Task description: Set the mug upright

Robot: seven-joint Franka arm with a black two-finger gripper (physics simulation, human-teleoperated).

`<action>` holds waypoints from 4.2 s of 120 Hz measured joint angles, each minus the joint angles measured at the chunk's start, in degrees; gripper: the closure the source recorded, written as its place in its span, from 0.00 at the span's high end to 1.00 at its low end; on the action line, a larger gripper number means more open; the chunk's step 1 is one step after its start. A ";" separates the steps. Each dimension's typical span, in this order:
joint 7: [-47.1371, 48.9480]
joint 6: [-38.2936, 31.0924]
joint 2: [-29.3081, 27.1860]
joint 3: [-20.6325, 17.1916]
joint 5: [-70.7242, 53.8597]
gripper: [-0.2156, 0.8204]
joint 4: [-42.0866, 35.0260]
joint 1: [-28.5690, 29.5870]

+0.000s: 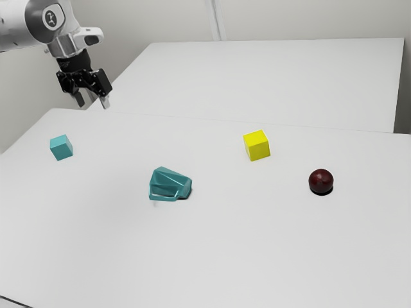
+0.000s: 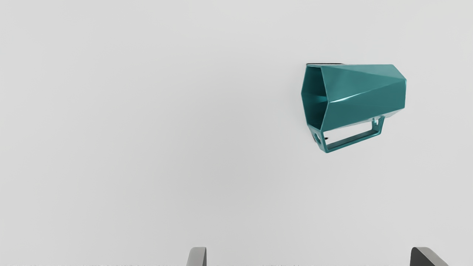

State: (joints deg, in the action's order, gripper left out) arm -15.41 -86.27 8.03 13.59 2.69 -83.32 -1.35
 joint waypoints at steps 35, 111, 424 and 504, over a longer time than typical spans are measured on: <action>-0.60 0.57 -0.26 -0.14 0.27 0.79 -1.39 0.59; -9.27 -11.06 1.03 1.99 29.44 0.79 -22.01 2.48; -12.90 -36.62 4.71 -10.11 3.45 0.04 -29.08 1.05; -8.57 -32.10 -0.04 -9.94 3.70 0.74 -22.91 1.44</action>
State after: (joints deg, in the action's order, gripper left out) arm -23.98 -118.37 8.00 3.65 6.39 -106.22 0.09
